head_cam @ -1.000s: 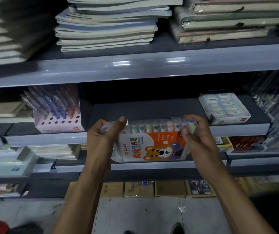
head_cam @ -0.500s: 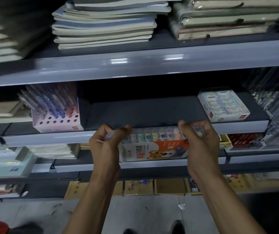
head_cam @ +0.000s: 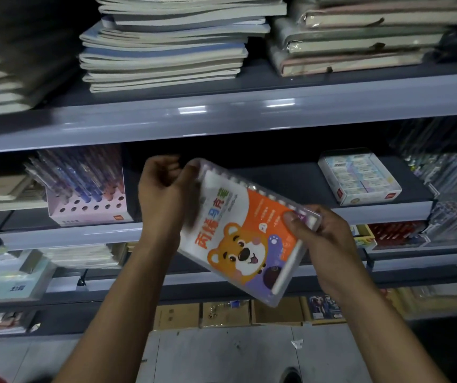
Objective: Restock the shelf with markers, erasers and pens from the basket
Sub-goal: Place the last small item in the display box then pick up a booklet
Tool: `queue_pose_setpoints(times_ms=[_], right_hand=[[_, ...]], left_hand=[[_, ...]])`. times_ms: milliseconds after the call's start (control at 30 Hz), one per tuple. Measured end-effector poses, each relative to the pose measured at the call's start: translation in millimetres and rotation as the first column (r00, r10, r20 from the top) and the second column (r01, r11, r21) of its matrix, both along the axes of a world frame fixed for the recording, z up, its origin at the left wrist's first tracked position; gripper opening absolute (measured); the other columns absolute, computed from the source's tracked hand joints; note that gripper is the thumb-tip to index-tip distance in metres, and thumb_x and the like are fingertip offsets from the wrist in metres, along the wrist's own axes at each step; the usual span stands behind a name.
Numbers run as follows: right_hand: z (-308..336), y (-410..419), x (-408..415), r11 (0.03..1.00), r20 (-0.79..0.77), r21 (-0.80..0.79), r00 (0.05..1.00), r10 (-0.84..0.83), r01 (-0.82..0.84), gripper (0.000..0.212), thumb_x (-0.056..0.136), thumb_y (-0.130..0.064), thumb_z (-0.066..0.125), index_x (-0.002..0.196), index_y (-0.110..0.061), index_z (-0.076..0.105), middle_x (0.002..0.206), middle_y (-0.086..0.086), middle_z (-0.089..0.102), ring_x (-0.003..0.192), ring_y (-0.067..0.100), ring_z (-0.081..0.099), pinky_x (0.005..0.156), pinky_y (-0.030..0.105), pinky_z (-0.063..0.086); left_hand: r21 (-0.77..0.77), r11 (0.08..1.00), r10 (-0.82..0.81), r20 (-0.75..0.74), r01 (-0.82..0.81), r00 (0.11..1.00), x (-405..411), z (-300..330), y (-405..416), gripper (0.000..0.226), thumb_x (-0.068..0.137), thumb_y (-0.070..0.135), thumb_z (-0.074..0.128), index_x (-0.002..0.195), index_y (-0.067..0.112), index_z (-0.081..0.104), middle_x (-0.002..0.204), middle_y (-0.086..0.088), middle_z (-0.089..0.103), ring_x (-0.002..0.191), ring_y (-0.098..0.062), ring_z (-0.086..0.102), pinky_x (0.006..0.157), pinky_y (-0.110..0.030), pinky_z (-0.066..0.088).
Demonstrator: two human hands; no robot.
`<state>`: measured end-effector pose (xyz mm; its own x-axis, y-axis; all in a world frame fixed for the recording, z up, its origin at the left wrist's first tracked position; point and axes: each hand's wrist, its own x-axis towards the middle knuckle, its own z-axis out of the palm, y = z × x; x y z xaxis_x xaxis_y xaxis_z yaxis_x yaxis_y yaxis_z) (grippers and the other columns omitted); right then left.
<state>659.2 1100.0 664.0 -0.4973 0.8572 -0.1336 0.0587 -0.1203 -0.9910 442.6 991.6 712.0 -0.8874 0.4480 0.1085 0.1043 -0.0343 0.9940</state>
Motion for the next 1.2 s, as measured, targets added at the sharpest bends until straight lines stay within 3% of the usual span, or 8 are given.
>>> queue_pose_setpoints(times_ms=[133,200,367,600,767,900,1067,1200], right_hand=[[0,4,-7,0.944,-0.130,-0.296,0.973,-0.191,0.146,0.026,0.092,-0.029,0.074,0.106,-0.008,0.070,0.092,0.006,0.080,0.081,0.020,0.077,0.066,0.031,0.057],[5,8,-9,0.883,-0.212,-0.445,0.941,-0.264,0.148,0.025,0.093,-0.026,0.073,0.111,-0.009,0.070,0.096,0.007,0.080,0.085,0.018,0.078,0.070,0.033,0.059],[16,16,-17,0.840,-0.318,-0.529,0.890,-0.326,0.119,0.017,0.097,-0.015,0.069,0.108,-0.002,0.068,0.102,0.014,0.079,0.098,0.025,0.077,0.085,0.042,0.061],[10,27,-27,0.872,-0.284,-0.461,0.904,-0.320,0.164,0.024,0.100,-0.022,0.069,0.119,-0.011,0.060,0.105,0.008,0.079,0.095,0.019,0.078,0.078,0.034,0.062],[5,41,-17,0.991,0.098,0.097,0.990,-0.096,0.087,0.022,0.096,-0.051,0.068,0.107,-0.033,0.062,0.088,-0.010,0.077,0.077,0.005,0.074,0.065,0.027,0.056],[-1,52,-6,0.801,0.438,0.596,0.860,-0.261,-0.061,0.058,0.089,-0.077,0.050,0.113,-0.026,0.065,0.088,-0.014,0.069,0.068,0.003,0.059,0.053,0.020,0.038],[-4,54,-4,0.700,0.656,0.682,0.603,-0.454,-0.214,0.072,0.086,-0.084,0.041,0.100,-0.018,0.065,0.091,0.006,0.073,0.075,0.026,0.066,0.056,0.028,0.037],[-6,51,-7,0.627,0.552,0.761,0.675,-0.490,-0.167,0.054,0.093,-0.061,0.062,0.124,-0.017,0.065,0.113,0.009,0.068,0.096,0.030,0.069,0.068,0.034,0.054]], left_hand=[[-0.221,0.975,-0.130,-0.485,0.023,0.865,16,-5,-6,0.047,0.079,0.045,0.075,0.120,0.025,0.061,0.133,0.000,0.046,0.124,-0.012,0.050,0.097,-0.008,0.040],[-0.322,0.945,-0.244,-0.585,0.055,0.773,30,-15,-13,0.052,0.081,0.050,0.075,0.125,0.025,0.063,0.142,-0.004,0.042,0.136,-0.020,0.040,0.101,-0.004,0.032],[-0.458,0.871,-0.422,-0.515,0.178,0.746,60,-36,-14,0.075,0.078,0.070,0.076,0.142,0.033,0.059,0.162,0.003,0.033,0.147,-0.020,0.038,0.107,-0.037,0.051],[-0.420,0.863,-0.483,-0.521,0.281,0.704,47,-34,16,0.045,0.089,0.035,0.079,0.131,0.022,0.070,0.145,0.005,0.061,0.123,-0.015,0.065,0.095,-0.037,0.061],[-0.408,0.868,-0.482,-0.551,0.285,0.681,37,-37,31,0.038,0.092,0.031,0.077,0.128,0.021,0.069,0.138,0.001,0.067,0.108,-0.016,0.071,0.087,-0.015,0.055],[-0.386,0.884,-0.455,-0.586,0.262,0.671,32,-43,41,0.036,0.093,0.025,0.077,0.127,0.016,0.071,0.136,0.000,0.068,0.109,-0.013,0.069,0.089,-0.008,0.052],[-0.433,0.881,-0.440,-0.605,0.189,0.664,36,-62,50,0.036,0.094,0.027,0.078,0.128,0.018,0.071,0.135,0.001,0.069,0.108,-0.017,0.072,0.091,-0.033,0.061],[-0.435,0.889,-0.412,-0.618,0.146,0.670,43,-71,53,0.035,0.094,0.036,0.077,0.126,0.023,0.073,0.129,0.003,0.072,0.084,-0.008,0.070,0.080,-0.027,0.060]])
